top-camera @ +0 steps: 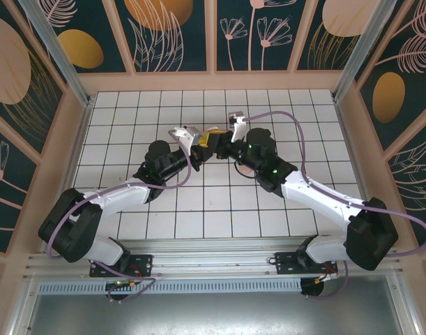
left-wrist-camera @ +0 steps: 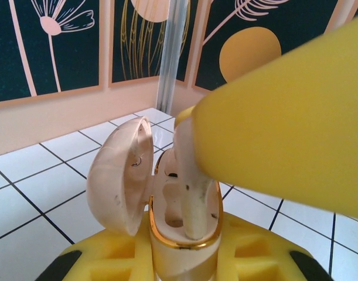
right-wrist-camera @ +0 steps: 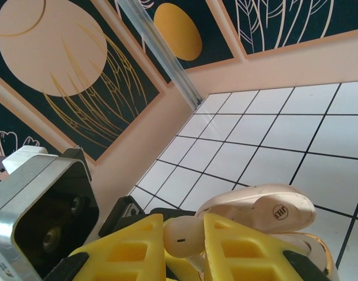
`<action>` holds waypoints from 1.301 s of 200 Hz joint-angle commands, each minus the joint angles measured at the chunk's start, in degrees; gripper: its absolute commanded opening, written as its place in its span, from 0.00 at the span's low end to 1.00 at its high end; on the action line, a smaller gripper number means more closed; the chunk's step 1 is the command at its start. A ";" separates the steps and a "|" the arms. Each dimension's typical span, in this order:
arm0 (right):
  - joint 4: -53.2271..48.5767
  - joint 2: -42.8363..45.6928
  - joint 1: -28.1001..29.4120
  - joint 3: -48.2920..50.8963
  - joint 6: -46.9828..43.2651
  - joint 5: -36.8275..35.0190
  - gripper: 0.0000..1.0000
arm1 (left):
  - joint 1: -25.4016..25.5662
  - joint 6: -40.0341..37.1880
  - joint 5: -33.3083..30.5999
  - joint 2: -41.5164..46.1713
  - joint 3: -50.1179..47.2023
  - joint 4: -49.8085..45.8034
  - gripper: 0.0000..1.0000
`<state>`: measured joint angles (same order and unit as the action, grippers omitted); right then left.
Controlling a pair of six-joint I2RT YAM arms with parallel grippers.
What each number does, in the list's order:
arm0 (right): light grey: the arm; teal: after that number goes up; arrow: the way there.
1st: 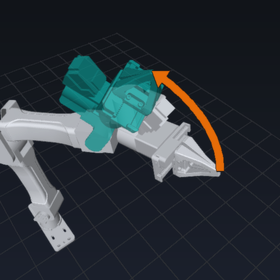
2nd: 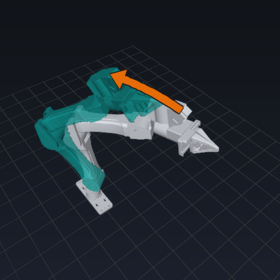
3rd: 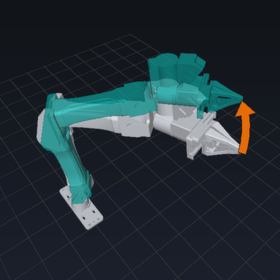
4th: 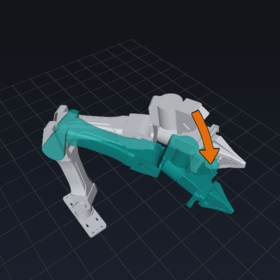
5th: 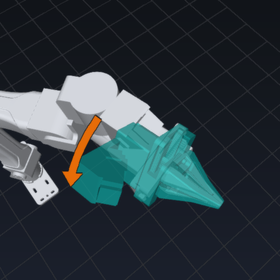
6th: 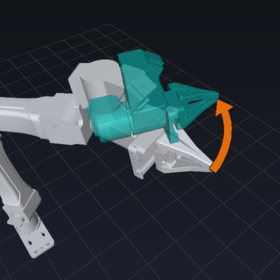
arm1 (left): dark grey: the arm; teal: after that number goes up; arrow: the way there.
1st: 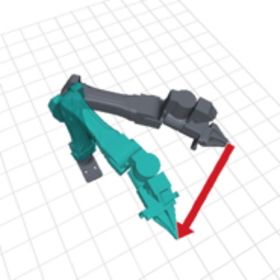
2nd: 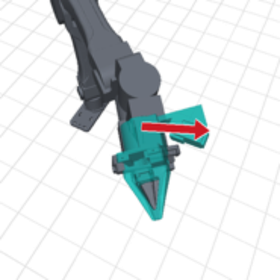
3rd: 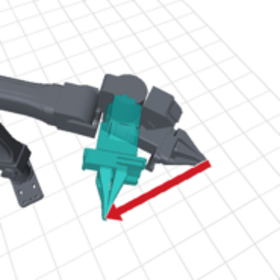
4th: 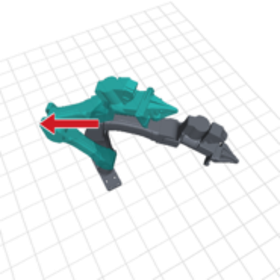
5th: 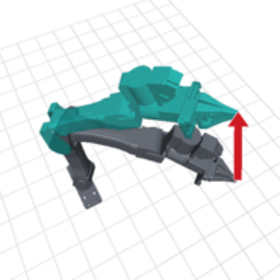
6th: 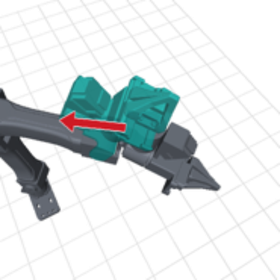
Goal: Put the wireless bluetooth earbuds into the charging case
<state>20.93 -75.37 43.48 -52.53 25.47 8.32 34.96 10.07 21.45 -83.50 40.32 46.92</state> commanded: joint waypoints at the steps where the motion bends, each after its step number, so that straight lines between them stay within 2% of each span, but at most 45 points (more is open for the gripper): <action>1: -0.58 1.18 -0.15 2.28 1.57 0.54 0.19 | 0.29 -0.66 -0.36 2.86 1.72 6.73 0.14; 65: 2.14 2.55 -1.20 4.19 3.33 -1.90 0.18 | 0.34 -0.58 0.88 2.92 1.61 7.75 0.14; 145: 9.41 1.95 -2.55 1.41 3.88 0.94 0.19 | 0.31 -2.01 0.85 3.08 1.26 5.99 0.14; 260: 9.66 -1.18 -2.40 -0.16 5.37 3.71 0.19 | 0.37 -2.37 0.17 3.64 1.46 5.29 0.14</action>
<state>28.67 -75.44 41.23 -51.51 29.41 11.05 34.94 8.99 20.53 -81.65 40.32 49.45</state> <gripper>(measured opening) 0.191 0.196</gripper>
